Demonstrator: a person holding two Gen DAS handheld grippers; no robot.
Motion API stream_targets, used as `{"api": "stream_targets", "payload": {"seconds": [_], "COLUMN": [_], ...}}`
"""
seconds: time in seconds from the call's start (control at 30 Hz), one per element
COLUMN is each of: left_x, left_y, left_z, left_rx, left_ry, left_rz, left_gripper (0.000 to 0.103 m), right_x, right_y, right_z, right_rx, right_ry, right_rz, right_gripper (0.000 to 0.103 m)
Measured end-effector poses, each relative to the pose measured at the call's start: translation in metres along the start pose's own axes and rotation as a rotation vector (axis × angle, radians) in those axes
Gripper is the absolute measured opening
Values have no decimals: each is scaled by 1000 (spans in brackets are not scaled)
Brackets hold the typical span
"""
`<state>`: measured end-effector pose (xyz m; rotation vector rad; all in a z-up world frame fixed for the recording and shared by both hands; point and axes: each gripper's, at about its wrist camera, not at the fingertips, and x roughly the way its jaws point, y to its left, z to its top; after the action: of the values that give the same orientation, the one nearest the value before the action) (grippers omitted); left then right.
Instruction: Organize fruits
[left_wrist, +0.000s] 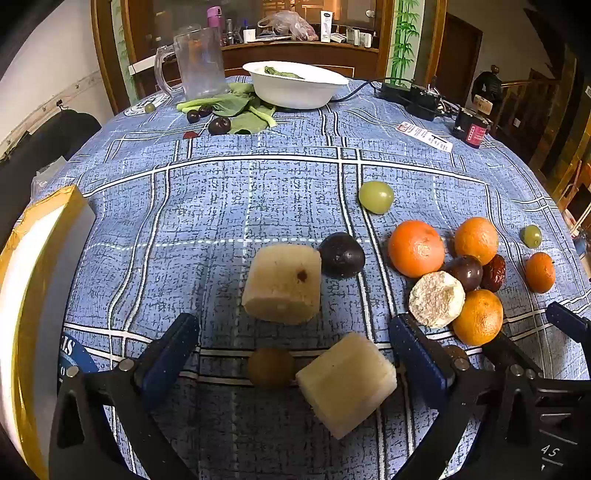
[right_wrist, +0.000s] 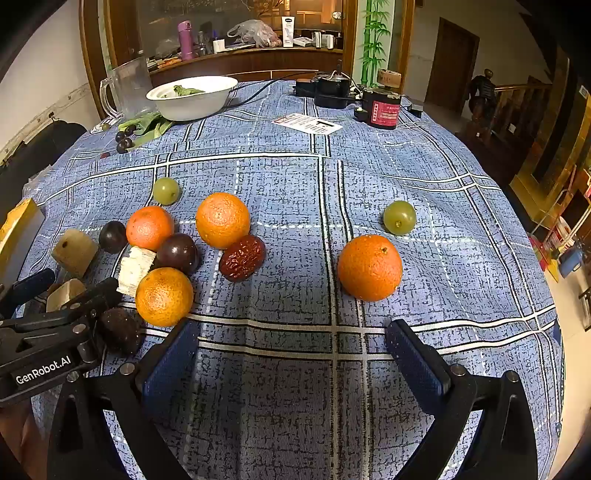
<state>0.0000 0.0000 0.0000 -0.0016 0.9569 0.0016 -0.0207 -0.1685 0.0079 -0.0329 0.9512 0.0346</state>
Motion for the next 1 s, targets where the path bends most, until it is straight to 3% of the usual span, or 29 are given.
{"api": "stream_targets", "payload": {"seconds": [1.0], "left_x": [0], "left_y": [0], "left_z": [0], "left_rx": [8], "left_ry": [8], "left_rz": [-5], "left_gripper": [103], "right_x": [0], "right_y": [0], "right_z": [-1], "right_rx": [17], "right_ry": [3], "right_rz": [-4], "right_gripper": [102]}}
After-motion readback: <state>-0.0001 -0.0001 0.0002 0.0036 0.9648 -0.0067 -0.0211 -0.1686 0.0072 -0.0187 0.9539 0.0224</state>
